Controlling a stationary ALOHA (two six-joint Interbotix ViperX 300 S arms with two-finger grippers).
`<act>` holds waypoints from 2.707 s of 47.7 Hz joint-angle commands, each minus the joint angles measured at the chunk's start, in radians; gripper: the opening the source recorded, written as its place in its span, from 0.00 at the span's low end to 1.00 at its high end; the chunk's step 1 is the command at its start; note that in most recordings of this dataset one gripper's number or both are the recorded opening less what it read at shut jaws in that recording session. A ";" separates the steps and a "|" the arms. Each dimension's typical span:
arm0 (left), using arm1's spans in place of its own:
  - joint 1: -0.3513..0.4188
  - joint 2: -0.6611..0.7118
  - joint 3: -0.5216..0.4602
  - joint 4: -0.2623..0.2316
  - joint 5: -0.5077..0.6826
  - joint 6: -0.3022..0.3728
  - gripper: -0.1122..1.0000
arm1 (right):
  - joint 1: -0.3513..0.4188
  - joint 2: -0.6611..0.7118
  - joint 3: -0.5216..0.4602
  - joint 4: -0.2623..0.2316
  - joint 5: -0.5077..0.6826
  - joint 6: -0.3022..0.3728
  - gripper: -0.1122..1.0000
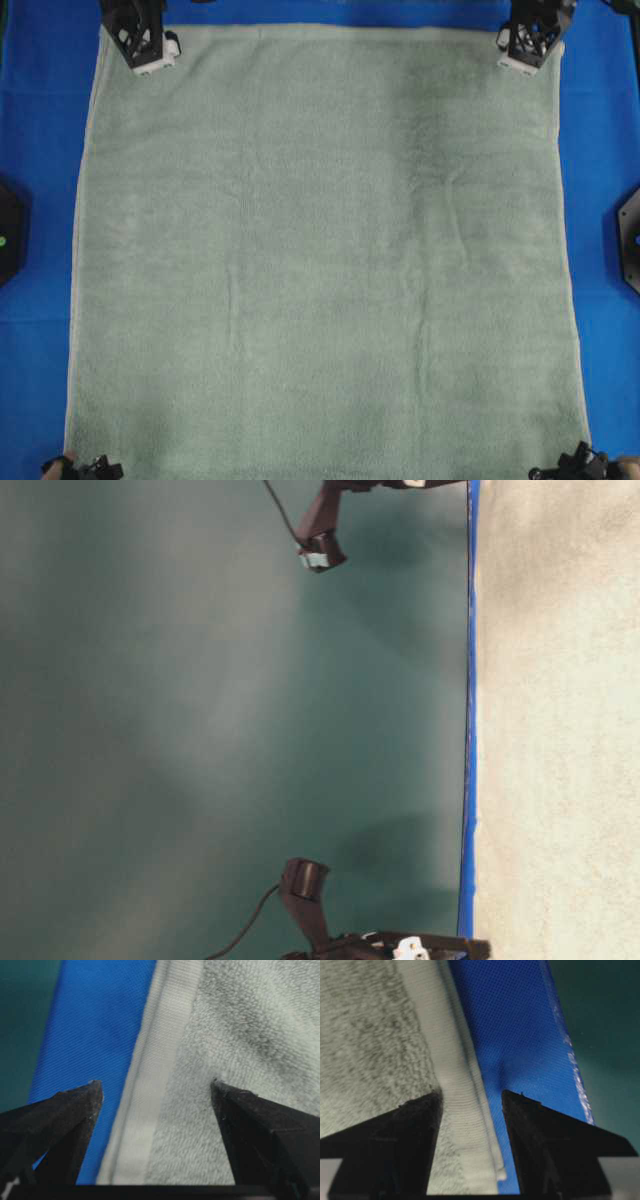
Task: Fold a bath towel.
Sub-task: 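Close both grippers on the far towel corners, then pull the far edge toward the near edge with both grippers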
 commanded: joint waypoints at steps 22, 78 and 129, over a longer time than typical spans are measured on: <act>0.014 0.064 -0.020 -0.002 -0.055 0.006 0.73 | 0.003 0.006 0.021 0.081 -0.014 -0.035 0.36; -0.094 -0.179 -0.034 0.003 0.262 -0.098 0.13 | 0.126 -0.282 0.054 0.152 0.138 0.080 0.15; -1.428 -0.245 0.129 0.012 0.198 -1.390 0.13 | 1.657 -0.299 0.153 0.020 0.040 1.542 0.15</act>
